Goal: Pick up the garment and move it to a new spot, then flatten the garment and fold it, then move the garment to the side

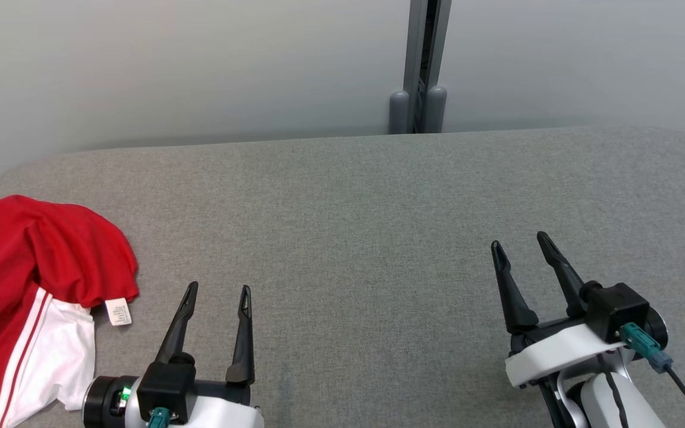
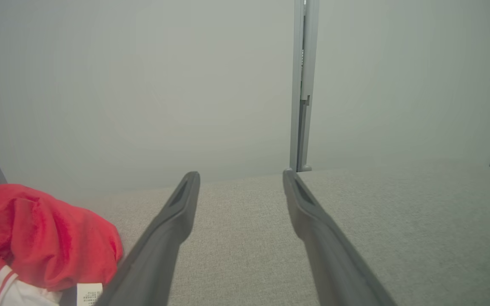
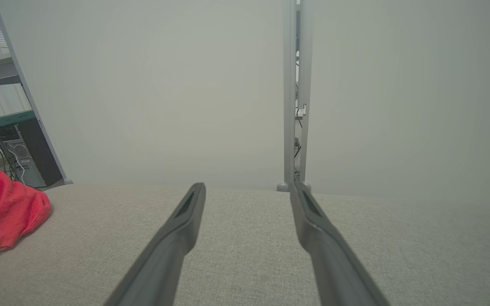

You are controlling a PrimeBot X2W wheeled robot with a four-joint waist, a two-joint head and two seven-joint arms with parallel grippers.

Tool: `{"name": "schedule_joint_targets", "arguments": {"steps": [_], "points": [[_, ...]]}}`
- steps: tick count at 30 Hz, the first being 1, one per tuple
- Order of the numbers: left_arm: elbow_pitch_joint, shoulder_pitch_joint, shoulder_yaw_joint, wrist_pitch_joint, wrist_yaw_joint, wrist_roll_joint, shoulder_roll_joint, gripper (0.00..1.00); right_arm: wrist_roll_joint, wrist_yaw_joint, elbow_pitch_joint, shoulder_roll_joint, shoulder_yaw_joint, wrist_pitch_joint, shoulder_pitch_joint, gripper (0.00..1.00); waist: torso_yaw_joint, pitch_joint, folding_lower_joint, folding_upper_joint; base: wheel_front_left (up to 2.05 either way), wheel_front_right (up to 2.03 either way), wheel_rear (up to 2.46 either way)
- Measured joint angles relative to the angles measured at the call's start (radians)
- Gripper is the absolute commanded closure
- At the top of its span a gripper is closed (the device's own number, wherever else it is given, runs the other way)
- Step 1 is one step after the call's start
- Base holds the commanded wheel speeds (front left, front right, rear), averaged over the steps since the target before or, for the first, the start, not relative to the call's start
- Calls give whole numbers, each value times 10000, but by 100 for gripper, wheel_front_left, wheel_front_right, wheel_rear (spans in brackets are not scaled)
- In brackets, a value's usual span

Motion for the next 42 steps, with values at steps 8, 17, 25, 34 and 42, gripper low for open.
{"name": "schedule_joint_targets", "arguments": {"steps": [8,17,25,34,42], "points": [[-27,1,-48,-2,-4,-13,0,0,19,0,-19,-2,-128,-2,1,0,40,70,0,0,0,0,0],[-36,0,-54,0,0,2,0,0,44,0,-54,0,-125,-2,1,0,41,94,0,0,0,0,0],[-63,0,-19,-2,2,17,-2,0,48,0,-82,-6,-146,-2,40,0,115,109,0,0,0,0,0],[-88,-28,63,-2,10,-19,-4,0,69,0,-295,-8,8,-27,118,0,645,202,0,0,0,0,0],[-69,-1,188,-2,-4,-104,-4,0,92,0,-357,-8,314,-29,232,0,1664,220,0,0,0,0,0]]}}
